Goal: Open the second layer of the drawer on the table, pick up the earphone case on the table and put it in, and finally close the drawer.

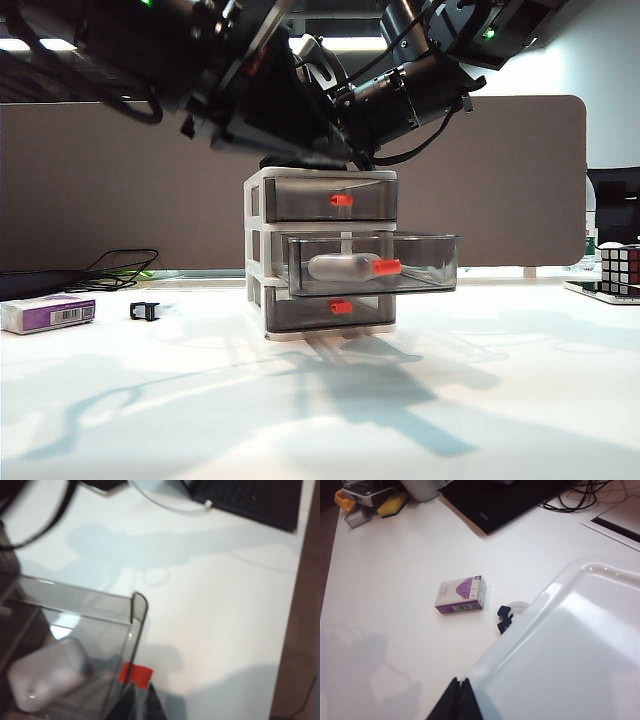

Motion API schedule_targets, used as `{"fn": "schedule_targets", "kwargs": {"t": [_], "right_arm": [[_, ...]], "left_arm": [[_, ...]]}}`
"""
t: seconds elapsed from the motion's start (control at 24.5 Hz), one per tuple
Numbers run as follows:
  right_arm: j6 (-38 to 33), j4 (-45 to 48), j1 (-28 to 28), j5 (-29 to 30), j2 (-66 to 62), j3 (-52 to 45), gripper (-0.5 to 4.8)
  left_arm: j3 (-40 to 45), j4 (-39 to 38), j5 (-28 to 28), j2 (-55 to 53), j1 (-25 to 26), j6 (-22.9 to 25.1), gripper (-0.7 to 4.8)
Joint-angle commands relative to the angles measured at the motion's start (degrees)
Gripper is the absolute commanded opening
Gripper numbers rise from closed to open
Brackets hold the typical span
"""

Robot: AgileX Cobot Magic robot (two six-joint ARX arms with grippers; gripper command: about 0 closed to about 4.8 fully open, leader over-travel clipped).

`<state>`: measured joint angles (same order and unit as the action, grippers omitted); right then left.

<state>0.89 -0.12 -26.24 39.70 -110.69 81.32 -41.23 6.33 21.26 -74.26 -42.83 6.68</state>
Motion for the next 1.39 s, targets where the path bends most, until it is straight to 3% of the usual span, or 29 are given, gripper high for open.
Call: {"fn": "schedule_targets", "kwargs": {"t": [0.04,0.45,0.65,0.82,0.98,1.18,1.39], "right_arm": [[-1.07,-7.82,-0.28,-0.57,-1.57,-1.22,-0.01],[-1.09,-7.82,-0.28,-0.57,-1.60,-1.22,-0.01],[-1.09,-7.85,-0.28,-0.57,-1.60,-1.22,-0.01],[-1.07,-8.22,-0.37,-0.57,-1.60,-1.22,-0.01],[-1.07,-9.01,-0.35,-0.59,-1.62,-1.22,-0.01],[-1.07,-9.27,-0.37,-0.57,-1.62,-1.22,-0.01],[-2.47,-8.83,-0.37,-0.59,-1.60,-1.22,-0.01]], "left_arm": [[0.02,-1.14,3.37,-2.32,0.00,0.35,-0.06],[-0.02,4.07,3.91,-11.43,0.00,-0.52,-0.06],[-0.02,8.74,-0.72,-14.58,0.00,-1.33,-0.06],[-0.07,13.55,-8.81,-16.90,0.04,-1.11,-0.06],[-0.07,15.63,-13.18,-17.18,0.26,0.09,-0.06],[-0.07,19.71,-17.70,-17.35,3.15,0.39,-0.06],[-0.09,22.08,-17.55,-18.32,5.51,1.40,-0.06]]}}
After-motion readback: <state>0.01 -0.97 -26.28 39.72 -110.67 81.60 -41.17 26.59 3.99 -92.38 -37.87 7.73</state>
